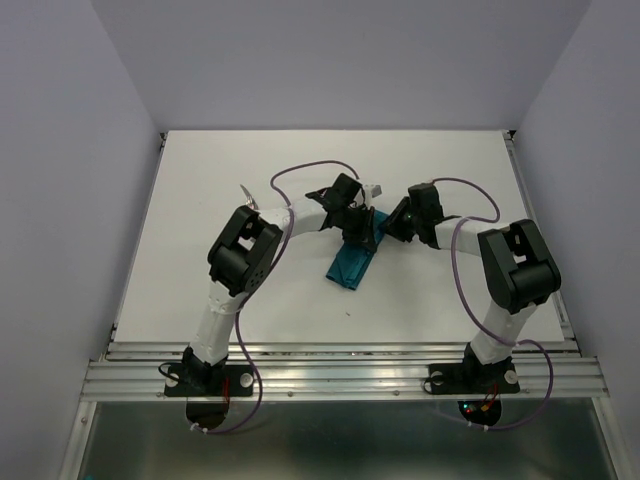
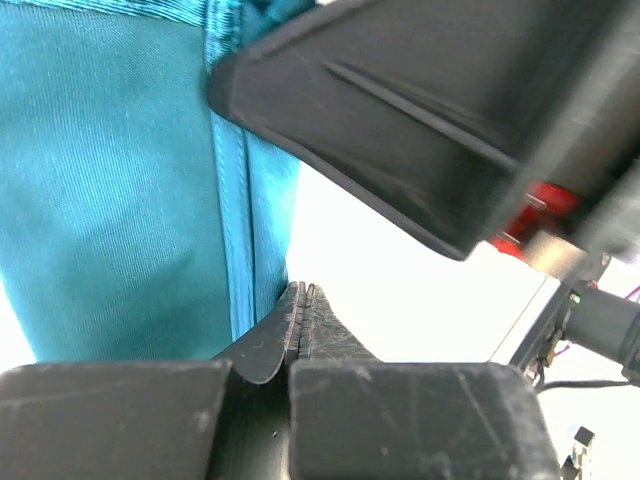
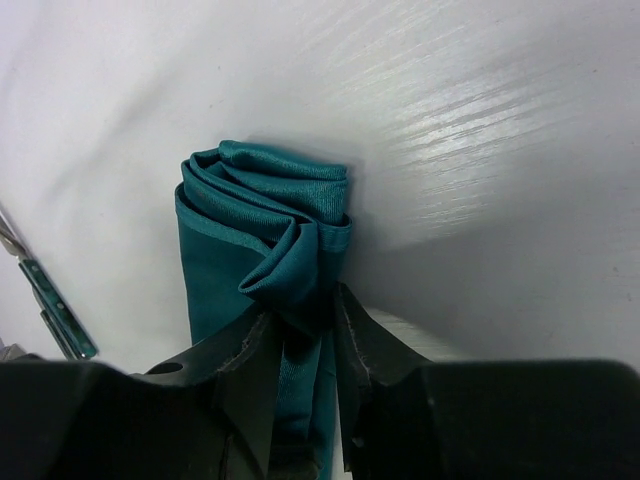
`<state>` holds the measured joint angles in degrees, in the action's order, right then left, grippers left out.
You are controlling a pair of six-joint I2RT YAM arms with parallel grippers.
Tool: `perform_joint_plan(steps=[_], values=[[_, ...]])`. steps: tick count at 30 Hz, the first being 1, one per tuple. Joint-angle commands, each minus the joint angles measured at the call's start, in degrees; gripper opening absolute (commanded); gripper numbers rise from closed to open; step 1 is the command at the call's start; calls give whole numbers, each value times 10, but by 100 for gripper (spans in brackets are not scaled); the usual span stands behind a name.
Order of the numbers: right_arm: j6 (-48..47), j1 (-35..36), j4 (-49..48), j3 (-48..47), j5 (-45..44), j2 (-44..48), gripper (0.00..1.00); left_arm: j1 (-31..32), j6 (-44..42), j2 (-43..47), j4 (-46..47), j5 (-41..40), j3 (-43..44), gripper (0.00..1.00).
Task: Fold the napkin into a case and place the utensils inside
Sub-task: Fold the 2/3-rectangle-folded napkin at the center of the board.
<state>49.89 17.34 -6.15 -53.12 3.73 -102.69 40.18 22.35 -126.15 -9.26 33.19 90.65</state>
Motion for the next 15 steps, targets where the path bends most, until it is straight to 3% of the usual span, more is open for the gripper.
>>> perform_joint_plan(steps=[1, 6, 9, 11, 15], values=[[1, 4, 1, 2, -18, 3, 31, 6, -25, 80, -26, 5, 21, 0], [4, 4, 2, 2, -16, 1, 31, 5, -35, 118, -39, -6, 19, 4], [4, 4, 1, 2, -15, 5, 31, 5, -36, 130, -42, -22, 28, 13], [3, 4, 2, 3, -15, 10, 34, 5, -39, 122, -52, -49, 44, 23], [1, 4, 8, 2, -21, 28, 47, 4, -43, 86, -82, -75, 77, 25]])
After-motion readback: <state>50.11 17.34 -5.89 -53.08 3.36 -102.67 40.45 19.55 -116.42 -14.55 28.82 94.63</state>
